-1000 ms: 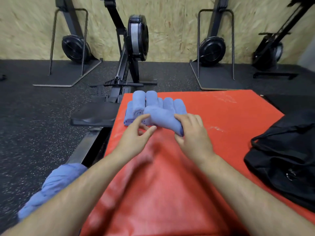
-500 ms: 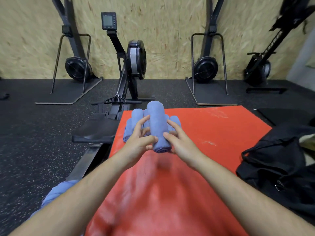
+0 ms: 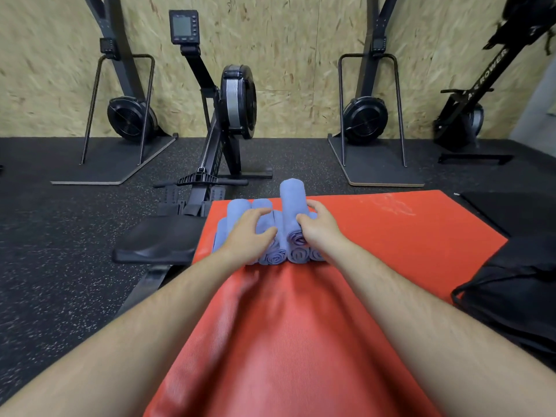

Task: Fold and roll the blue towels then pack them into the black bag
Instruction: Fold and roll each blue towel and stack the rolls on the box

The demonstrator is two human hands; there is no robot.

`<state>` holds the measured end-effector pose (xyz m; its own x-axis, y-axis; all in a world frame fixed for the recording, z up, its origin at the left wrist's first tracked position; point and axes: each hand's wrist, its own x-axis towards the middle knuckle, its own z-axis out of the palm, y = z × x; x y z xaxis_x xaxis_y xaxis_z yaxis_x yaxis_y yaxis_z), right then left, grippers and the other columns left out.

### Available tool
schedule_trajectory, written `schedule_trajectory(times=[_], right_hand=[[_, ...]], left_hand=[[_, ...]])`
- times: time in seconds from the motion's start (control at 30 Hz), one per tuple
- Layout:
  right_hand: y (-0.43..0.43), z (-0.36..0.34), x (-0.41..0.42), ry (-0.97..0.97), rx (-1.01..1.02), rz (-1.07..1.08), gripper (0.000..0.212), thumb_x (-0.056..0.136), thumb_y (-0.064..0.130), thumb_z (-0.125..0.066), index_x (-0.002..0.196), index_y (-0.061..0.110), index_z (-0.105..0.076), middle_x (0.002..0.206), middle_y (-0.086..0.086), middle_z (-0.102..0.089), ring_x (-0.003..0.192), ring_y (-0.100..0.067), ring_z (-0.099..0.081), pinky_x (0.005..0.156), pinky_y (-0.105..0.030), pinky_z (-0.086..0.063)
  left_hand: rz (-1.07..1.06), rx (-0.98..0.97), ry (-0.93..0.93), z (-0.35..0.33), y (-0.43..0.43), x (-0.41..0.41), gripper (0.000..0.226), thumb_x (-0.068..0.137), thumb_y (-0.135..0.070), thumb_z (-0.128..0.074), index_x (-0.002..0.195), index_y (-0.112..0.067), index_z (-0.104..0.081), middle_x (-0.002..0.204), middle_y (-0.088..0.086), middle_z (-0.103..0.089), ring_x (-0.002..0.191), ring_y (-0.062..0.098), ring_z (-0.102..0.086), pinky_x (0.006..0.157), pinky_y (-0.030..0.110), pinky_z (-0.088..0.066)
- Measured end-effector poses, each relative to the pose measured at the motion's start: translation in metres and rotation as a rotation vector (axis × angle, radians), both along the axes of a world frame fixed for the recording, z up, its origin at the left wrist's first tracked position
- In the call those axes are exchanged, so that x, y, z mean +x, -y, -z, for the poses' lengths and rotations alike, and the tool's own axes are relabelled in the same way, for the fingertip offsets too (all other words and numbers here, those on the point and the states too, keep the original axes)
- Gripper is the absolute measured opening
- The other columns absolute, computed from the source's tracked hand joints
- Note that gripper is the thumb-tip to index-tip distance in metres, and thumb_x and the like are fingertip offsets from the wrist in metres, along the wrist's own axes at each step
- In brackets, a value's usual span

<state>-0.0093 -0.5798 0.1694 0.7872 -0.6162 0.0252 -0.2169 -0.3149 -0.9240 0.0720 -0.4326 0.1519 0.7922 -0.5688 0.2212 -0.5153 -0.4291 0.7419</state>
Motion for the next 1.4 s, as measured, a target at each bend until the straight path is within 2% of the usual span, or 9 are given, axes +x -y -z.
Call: schedule_trajectory(times=[0.07,0.17,0.27,0.37,0.53,0.93,1.17,1.3,1.4], right_hand=[[0.010,0.010,0.020,-0.091,-0.053,0.029,0.039,0.093,0.014,-0.052,0.132,0.013,-0.053,0.123,-0.005,-0.062,0.105,-0.021,-0.057,0.083,-0.026,-0.041],[0.015,0.028,0.046,-0.180,-0.108,0.033,0.045,0.092,0.020,-0.052,0.137,0.014,-0.050,0.131,-0.010,-0.061,0.118,-0.028,-0.058,0.093,-0.032,-0.043],[0.009,0.038,0.056,-0.268,-0.219,0.024,0.047,0.098,0.022,-0.046,0.145,0.012,-0.044,0.140,-0.013,-0.055,0.126,-0.032,-0.052,0.095,-0.031,-0.039],[0.002,0.049,0.057,-0.439,-0.414,0.026,0.053,0.100,0.034,-0.035,0.150,0.018,-0.038,0.151,-0.014,-0.041,0.138,-0.037,-0.035,0.110,-0.043,-0.030],[0.000,0.050,0.051,-0.532,-0.476,-0.042,0.056,0.101,0.046,-0.029,0.153,0.026,-0.032,0.154,-0.014,-0.034,0.141,-0.038,-0.028,0.113,-0.049,-0.025],[-0.094,0.045,-0.016,-0.273,-0.997,-0.126,0.039,0.101,0.040,-0.040,0.135,0.025,-0.053,0.132,-0.009,-0.054,0.120,-0.034,-0.045,0.095,-0.044,-0.036],[-0.223,0.072,-0.013,-0.182,-1.015,-0.344,0.037,0.099,0.039,-0.042,0.128,0.022,-0.057,0.121,-0.010,-0.059,0.114,-0.034,-0.050,0.091,-0.044,-0.039],[-0.294,0.089,0.000,-0.142,-1.014,-0.451,0.034,0.099,0.038,-0.042,0.122,0.019,-0.059,0.117,-0.009,-0.059,0.111,-0.033,-0.051,0.088,-0.043,-0.039],[-0.337,0.103,0.011,-0.160,-1.011,-0.538,0.035,0.101,0.036,-0.040,0.124,0.017,-0.058,0.121,-0.010,-0.058,0.113,-0.033,-0.049,0.090,-0.044,-0.039]], left_hand=[[-0.002,0.130,0.143,0.014,0.006,0.017,0.056,0.088,-0.037,-0.056,0.140,-0.018,-0.053,0.144,0.001,-0.054,0.134,0.021,-0.047,0.108,0.033,-0.036],[-0.036,0.285,0.239,0.033,0.013,0.032,0.052,0.095,-0.039,-0.058,0.144,-0.025,-0.049,0.148,-0.006,-0.049,0.139,0.017,-0.041,0.107,0.034,-0.032],[-0.063,0.334,0.287,0.047,0.019,0.040,0.051,0.095,-0.048,-0.052,0.144,-0.034,-0.046,0.155,-0.011,-0.041,0.143,0.012,-0.034,0.114,0.039,-0.024],[-0.064,0.374,0.292,0.057,0.021,0.040,0.051,0.095,-0.048,-0.051,0.144,-0.038,-0.044,0.159,-0.011,-0.034,0.146,0.010,-0.030,0.117,0.043,-0.019],[-0.035,0.426,0.339,0.062,0.019,0.035,0.052,0.095,-0.047,-0.051,0.146,-0.038,-0.042,0.162,-0.008,-0.028,0.148,0.007,-0.022,0.120,0.047,-0.013],[-0.021,0.322,0.408,0.039,-0.073,-0.023,0.051,0.098,-0.036,-0.051,0.148,-0.033,-0.043,0.158,-0.006,-0.037,0.146,0.013,-0.031,0.115,0.037,-0.021],[-0.124,0.452,0.358,0.057,-0.211,-0.045,0.046,0.099,-0.033,-0.046,0.143,-0.021,-0.047,0.151,-0.001,-0.045,0.140,0.021,-0.040,0.111,0.043,-0.030],[-0.188,0.485,0.221,0.067,-0.283,-0.044,0.050,0.089,-0.042,-0.031,0.129,-0.022,-0.053,0.131,-0.002,-0.059,0.123,0.025,-0.054,0.097,0.046,-0.045],[-0.207,0.510,0.074,0.078,-0.326,-0.044,0.049,0.093,-0.037,-0.036,0.139,-0.022,-0.048,0.142,0.000,-0.053,0.131,0.026,-0.048,0.106,0.048,-0.040]])
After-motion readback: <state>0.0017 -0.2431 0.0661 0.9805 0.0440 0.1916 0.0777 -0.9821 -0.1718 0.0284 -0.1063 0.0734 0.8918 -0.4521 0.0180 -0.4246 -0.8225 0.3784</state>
